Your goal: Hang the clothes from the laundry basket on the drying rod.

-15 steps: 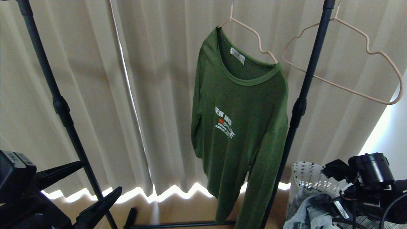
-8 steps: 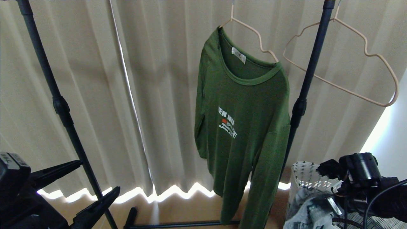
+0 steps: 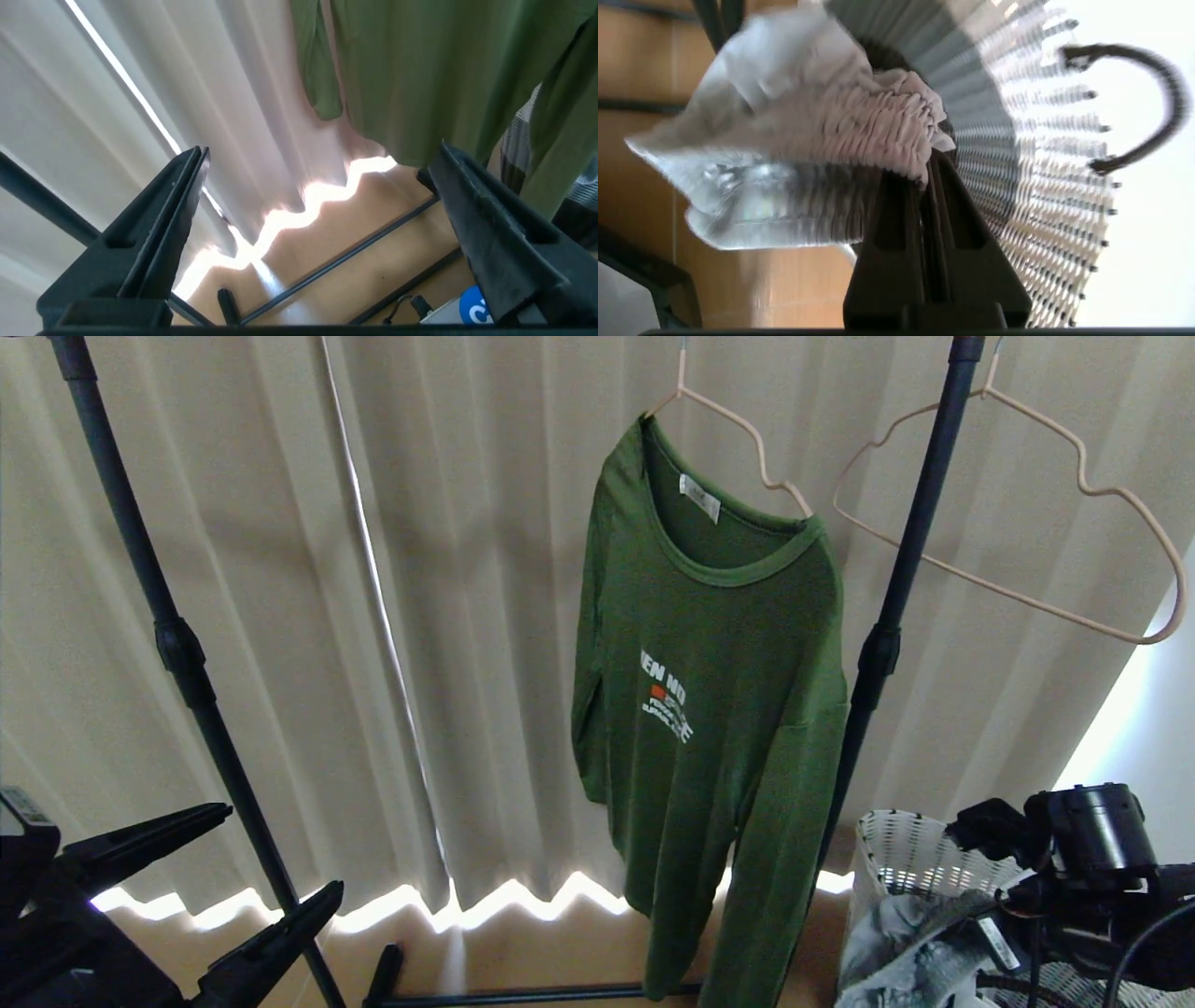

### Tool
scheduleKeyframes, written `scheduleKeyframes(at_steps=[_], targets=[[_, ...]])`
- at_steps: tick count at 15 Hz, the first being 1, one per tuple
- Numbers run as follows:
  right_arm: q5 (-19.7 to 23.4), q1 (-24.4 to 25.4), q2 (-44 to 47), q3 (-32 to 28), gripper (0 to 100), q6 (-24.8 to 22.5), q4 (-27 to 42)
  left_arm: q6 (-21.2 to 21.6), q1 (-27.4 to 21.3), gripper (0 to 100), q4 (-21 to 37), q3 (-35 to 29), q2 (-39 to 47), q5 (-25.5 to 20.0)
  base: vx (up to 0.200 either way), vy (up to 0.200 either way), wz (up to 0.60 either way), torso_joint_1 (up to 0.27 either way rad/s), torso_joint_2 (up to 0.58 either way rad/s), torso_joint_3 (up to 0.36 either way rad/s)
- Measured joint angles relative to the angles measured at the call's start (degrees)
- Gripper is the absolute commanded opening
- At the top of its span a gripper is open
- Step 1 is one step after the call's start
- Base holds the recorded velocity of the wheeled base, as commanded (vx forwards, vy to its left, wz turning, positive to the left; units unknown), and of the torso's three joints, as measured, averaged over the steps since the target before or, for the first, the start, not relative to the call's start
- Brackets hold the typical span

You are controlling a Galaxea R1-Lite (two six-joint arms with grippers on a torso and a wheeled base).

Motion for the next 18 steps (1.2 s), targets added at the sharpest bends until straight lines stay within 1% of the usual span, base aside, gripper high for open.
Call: scheduleKeyframes(at_steps=[2,4,6,8,10,12,14,16,18], targets=[[0.44,1.49,-6.94,2.86,0,0.00,0.09,0.00,0.00,100,0.02,-0.09,-0.07,0.00,0.000,0.000,0.00,0.000,0.00,0.000],[1.74,3.64,-14.57,5.73,0,-0.04,0.24,-0.10,0.10,100,0.06,-0.09,0.00,0.00,0.000,0.000,0.00,0.000,0.00,0.000],[2.73,6.03,-21.32,8.09,0,-0.15,0.62,-0.10,0.16,100,0.06,-0.09,0.04,0.01,-0.200,0.000,0.00,0.002,0.00,0.010],[3.63,7.67,-26.15,9.59,0,-0.15,0.46,-0.10,0.16,100,0.15,-0.06,0.11,0.06,-0.200,0.000,0.00,0.007,0.00,-0.002],[4.66,8.18,-28.79,10.06,0,-0.30,0.50,-0.02,0.16,100,-0.02,0.00,0.11,0.06,-0.200,0.000,0.00,-0.002,0.00,0.007],[4.79,8.29,-29.98,9.97,0,-1.71,0.44,-0.02,0.18,100,0.06,0.10,0.11,0.09,-0.200,0.000,0.00,0.000,0.00,0.000],[4.79,8.30,-30.59,9.07,0,-3.60,0.30,-0.02,0.16,100,0.11,0.24,0.11,0.06,-0.200,0.000,0.00,0.000,0.00,-0.005],[4.84,8.30,-30.76,7.68,0,-4.11,0.57,-0.05,0.16,100,0.06,0.29,0.12,0.06,-0.200,0.000,0.00,0.002,0.00,0.002],[5.06,8.44,-30.61,4.92,0,-4.50,0.77,0.00,0.16,100,0.09,0.35,0.12,0.04,0.000,0.000,0.00,0.000,0.00,0.000]])
